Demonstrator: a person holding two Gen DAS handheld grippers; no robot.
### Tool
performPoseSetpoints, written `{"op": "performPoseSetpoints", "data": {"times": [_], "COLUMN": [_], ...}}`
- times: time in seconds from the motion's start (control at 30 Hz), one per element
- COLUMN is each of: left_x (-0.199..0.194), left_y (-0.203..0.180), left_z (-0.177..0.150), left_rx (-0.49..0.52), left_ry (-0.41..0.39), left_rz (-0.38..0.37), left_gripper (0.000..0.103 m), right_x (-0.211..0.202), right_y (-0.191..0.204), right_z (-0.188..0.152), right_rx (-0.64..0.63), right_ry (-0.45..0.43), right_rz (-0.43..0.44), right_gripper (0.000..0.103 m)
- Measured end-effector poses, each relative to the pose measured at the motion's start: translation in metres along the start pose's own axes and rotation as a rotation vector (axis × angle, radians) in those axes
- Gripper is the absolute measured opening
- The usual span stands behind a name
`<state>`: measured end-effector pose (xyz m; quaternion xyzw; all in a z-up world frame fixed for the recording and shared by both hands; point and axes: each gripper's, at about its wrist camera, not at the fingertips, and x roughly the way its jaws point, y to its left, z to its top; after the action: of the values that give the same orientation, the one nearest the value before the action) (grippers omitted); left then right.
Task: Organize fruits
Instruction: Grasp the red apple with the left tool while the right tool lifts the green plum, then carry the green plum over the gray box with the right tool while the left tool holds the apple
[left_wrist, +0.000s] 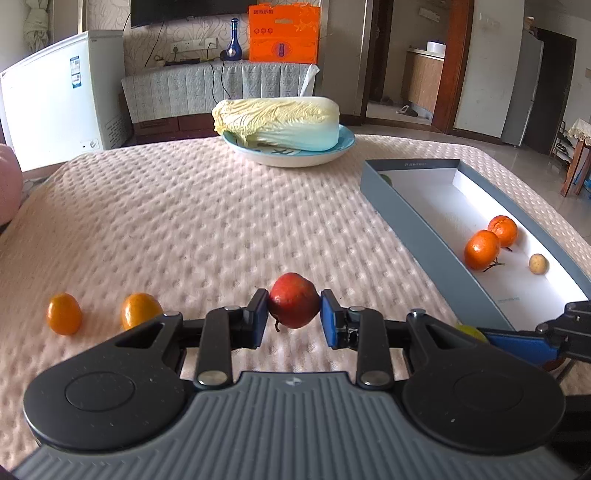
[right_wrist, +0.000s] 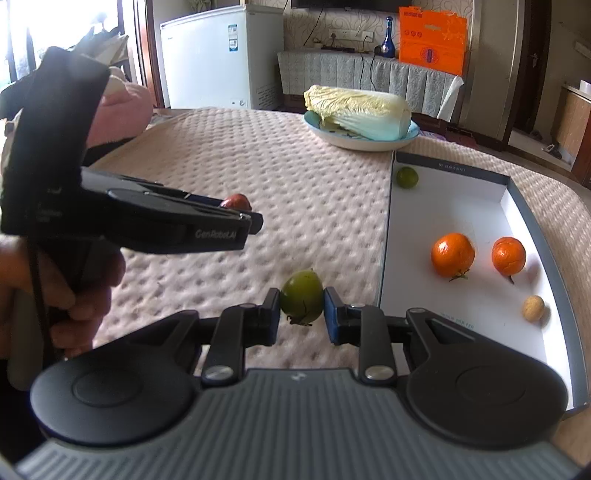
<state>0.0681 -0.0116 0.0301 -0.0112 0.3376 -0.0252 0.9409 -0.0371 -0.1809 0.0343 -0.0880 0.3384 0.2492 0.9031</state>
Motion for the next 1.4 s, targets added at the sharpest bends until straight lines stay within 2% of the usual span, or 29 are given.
{"op": "performPoseSetpoints", "data": {"times": [0.43, 0.97, 1.4], "left_x": [-0.016, -0.014, -0.013], "left_y": [-0.005, -0.023, -0.043], "left_z": [0.004, 0.006, 0.009], "left_rx": [0.002, 0.021, 0.035], "left_ry": [-0.031, -0.034, -0.046], "left_rz": [-0.004, -0.005, -0.040], "left_gripper": [0.035, 0.035, 0.035], "right_x": [-0.016, -0.032, -0.050], "right_y": [-0.003, -0.015, -0.037], "right_z": [0.001, -0.001, -0.007], "right_rx": [0.015, 0.031, 0.071], "right_ry": [-0.036, -0.075, -0.104], "right_rz": [0.002, -0.009, -0.035], "right_gripper": [0.028, 0.028, 0.028]}}
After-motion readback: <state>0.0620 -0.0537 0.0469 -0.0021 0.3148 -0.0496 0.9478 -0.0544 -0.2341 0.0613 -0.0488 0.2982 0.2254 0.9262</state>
